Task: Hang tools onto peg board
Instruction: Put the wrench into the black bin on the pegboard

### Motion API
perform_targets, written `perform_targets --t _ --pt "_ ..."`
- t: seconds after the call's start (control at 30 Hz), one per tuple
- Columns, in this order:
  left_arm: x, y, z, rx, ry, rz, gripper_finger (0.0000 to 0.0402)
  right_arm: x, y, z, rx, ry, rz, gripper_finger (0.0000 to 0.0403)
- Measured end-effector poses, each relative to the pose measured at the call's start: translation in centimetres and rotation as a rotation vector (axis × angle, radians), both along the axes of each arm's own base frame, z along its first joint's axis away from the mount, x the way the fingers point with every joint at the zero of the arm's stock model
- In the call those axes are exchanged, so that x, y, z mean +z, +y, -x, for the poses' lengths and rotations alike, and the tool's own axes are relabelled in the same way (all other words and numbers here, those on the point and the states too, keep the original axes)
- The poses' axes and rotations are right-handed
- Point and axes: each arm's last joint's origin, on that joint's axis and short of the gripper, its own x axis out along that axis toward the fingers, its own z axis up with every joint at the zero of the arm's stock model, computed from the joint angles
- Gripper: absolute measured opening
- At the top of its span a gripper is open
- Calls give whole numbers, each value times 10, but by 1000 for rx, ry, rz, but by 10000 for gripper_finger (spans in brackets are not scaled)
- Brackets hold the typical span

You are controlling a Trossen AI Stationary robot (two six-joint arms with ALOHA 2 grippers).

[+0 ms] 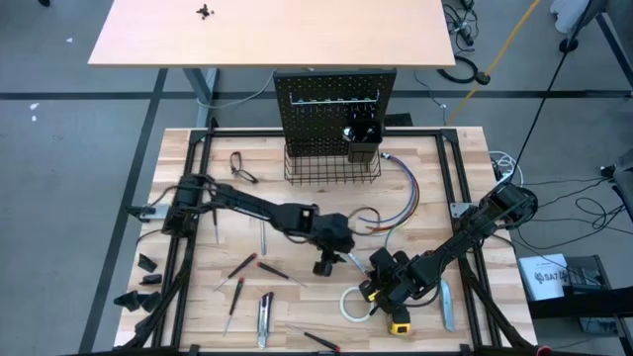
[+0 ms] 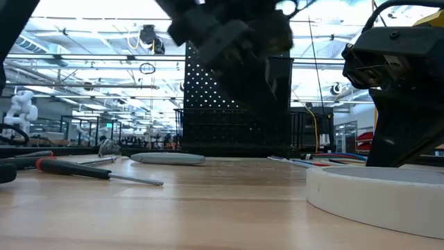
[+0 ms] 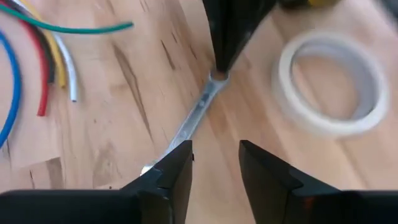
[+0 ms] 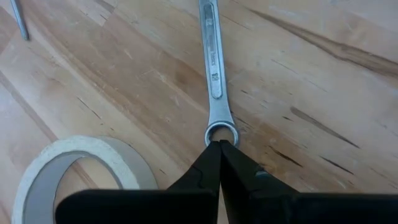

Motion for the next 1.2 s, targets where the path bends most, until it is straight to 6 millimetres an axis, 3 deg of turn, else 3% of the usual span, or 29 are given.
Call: perform_targets --t 0.17,0.33,0.5,0.67,0.97,1.2 --pt "-5 -12 -18 -82 -5 -192 189 0 0 0 0 1 1 0" --pt "-15 -21 -22 -182 -30 -345 225 -1 0 0 12 6 10 0" --pt "-28 -19 -24 -219 -12 -359 222 -1 -1 0 24 -3 37 0" --pt "-28 -12 -27 -204 -30 -357 210 -1 -1 0 30 -11 53 0" --pt "-34 9 -28 -198 29 -224 208 -1 -3 -2 66 -4 84 0" --pt "-36 7 -28 -205 32 -221 206 -1 -6 -4 82 -2 101 0"
